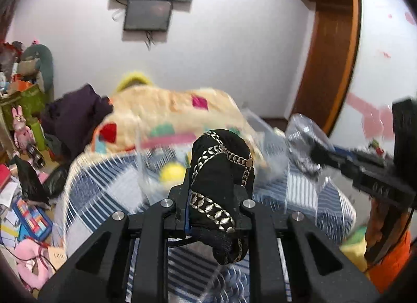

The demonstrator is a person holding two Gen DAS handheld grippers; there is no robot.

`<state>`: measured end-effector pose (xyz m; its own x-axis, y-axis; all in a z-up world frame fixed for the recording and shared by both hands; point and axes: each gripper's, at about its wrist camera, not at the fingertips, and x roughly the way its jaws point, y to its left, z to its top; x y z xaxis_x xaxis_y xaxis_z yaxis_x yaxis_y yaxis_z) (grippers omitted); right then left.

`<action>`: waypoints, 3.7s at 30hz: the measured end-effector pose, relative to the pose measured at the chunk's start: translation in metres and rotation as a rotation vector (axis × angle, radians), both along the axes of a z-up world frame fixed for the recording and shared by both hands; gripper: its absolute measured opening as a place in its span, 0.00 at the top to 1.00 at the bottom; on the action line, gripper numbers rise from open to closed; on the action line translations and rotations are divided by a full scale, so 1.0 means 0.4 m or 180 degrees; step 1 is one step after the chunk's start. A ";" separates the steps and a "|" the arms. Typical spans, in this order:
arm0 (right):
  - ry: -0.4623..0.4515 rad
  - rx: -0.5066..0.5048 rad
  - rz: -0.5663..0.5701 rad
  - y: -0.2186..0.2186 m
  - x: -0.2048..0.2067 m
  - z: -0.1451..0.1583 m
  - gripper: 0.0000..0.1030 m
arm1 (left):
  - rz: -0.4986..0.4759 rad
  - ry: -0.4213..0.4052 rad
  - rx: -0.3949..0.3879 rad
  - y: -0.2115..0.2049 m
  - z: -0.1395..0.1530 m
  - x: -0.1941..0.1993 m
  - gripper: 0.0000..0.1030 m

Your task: Organize soft objects

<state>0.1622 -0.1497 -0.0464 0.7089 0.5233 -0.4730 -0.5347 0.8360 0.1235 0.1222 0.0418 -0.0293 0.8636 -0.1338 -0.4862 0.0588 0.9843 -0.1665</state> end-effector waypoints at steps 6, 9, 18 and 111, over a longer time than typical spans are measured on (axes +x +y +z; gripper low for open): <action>-0.0063 0.0122 -0.0037 0.038 0.064 0.033 0.74 | 0.0253 -0.0226 0.0032 0.049 0.054 0.069 0.82; -0.0032 0.0176 -0.0028 0.064 0.100 0.039 0.74 | 0.0372 -0.0266 0.0107 0.063 0.049 0.116 0.82; 0.0214 -0.0055 0.0027 0.159 0.184 -0.028 0.74 | 0.0411 0.0091 0.0048 0.077 -0.054 0.238 0.82; -0.0698 0.0265 0.0013 -0.027 -0.205 0.109 0.02 | 0.0166 -0.0787 0.0216 -0.096 0.134 -0.236 0.00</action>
